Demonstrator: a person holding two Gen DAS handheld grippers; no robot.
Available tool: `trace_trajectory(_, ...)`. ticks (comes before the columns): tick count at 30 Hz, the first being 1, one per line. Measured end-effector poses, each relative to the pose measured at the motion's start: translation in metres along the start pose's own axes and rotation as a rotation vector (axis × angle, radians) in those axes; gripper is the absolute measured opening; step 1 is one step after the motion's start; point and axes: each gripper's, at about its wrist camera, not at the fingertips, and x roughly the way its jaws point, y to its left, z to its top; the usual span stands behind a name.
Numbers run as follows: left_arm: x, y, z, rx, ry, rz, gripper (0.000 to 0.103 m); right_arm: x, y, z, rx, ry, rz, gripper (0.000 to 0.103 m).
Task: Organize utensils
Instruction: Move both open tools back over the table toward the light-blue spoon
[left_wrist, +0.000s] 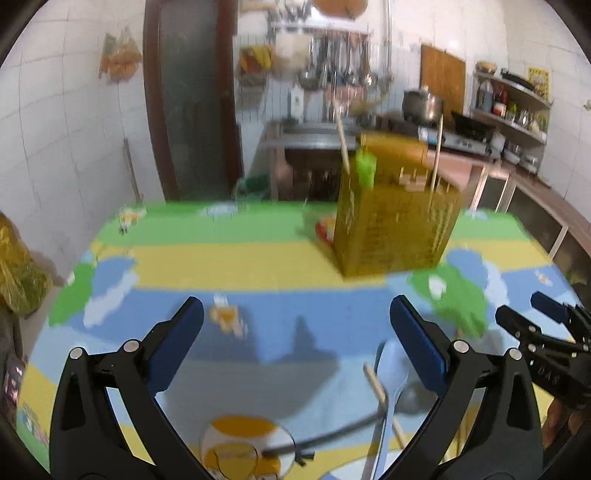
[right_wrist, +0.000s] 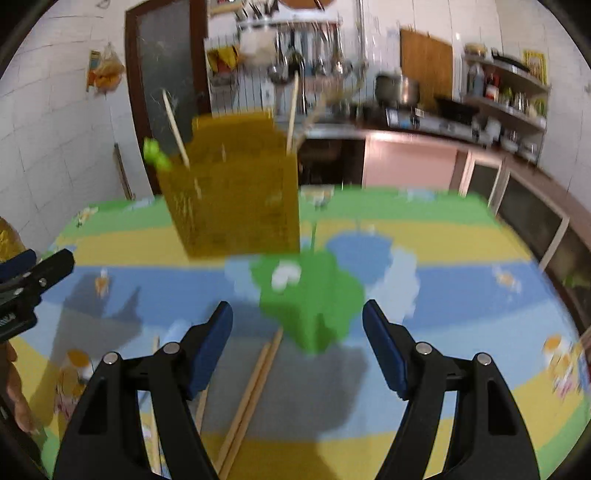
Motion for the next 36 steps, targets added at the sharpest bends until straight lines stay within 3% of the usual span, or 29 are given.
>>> trace_trajectory(10,0.045,-0.01,-0.037,0.031,0.117,0.047,0.098,0.044,-0.003,-0.03,0.042,0.146,-0.038,0.071)
trace_trajectory(13,0.054,-0.016,-0.041,0.058,0.14,0.059,0.098,0.044,-0.001,-0.033,0.039,0.149,-0.039,0.071)
trace_trajectory(20,0.06,-0.016,-0.045,0.071,0.144,0.094,0.098,0.042,0.002,-0.036,0.062,0.18,-0.039,0.059)
trace_trajectory(24,0.066,-0.016,-0.045,0.055,0.171,0.085,0.098,0.046,0.013,-0.036,0.051,0.195,-0.091,0.055)
trace_trajectory(27,0.066,-0.017,-0.045,0.047,0.172,0.08,0.098,0.047,0.017,-0.034,0.051,0.197,-0.086,0.042)
trace_trajectory(31,0.063,-0.018,-0.046,0.049,0.162,0.068,0.098,0.045,0.021,-0.034,0.014,0.191,-0.031,0.012)
trace_trajectory(36,0.06,-0.021,-0.048,0.057,0.159,0.056,0.098,0.043,0.008,-0.032,0.006,0.19,0.016,0.007)
